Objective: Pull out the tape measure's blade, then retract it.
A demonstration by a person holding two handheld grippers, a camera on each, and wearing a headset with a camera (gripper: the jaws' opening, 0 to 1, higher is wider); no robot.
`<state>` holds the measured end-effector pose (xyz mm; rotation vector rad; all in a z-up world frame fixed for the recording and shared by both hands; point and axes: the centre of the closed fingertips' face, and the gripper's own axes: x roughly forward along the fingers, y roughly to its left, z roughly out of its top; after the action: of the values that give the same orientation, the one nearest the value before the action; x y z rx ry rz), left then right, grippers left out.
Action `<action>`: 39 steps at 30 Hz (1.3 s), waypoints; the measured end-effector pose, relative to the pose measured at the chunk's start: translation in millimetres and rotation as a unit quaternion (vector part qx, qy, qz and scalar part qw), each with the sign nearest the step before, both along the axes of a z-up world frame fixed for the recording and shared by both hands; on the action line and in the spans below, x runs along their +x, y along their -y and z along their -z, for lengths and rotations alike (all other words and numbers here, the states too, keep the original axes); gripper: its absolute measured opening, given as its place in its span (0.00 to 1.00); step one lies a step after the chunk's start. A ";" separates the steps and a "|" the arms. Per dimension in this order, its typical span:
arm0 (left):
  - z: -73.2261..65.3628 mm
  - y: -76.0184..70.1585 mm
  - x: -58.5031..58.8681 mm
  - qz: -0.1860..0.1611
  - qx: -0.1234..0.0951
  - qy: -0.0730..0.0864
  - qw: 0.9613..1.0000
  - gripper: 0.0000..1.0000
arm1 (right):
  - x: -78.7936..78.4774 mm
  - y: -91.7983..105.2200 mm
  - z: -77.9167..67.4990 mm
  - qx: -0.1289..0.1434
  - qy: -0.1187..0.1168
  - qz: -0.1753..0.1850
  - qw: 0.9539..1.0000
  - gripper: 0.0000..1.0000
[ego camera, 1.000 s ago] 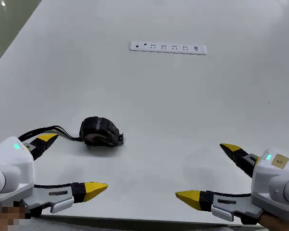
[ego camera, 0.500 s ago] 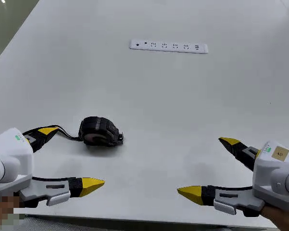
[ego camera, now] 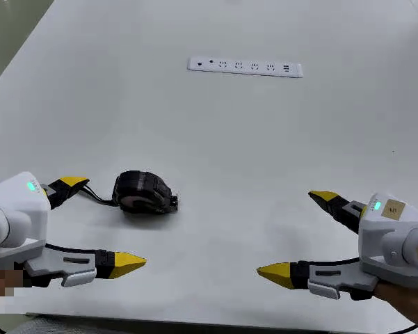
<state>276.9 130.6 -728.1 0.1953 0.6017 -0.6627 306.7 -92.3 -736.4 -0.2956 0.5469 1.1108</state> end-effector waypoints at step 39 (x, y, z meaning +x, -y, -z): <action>17.0 -13.0 32.3 0.122 0.068 -0.045 0.989 0.83 | 31.4 -46.0 20.6 -0.053 0.007 -0.147 0.988 0.82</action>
<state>309.2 143.6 -745.1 0.3722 0.7175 -0.8704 338.1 -46.3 -757.0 -0.4874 0.5625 1.3664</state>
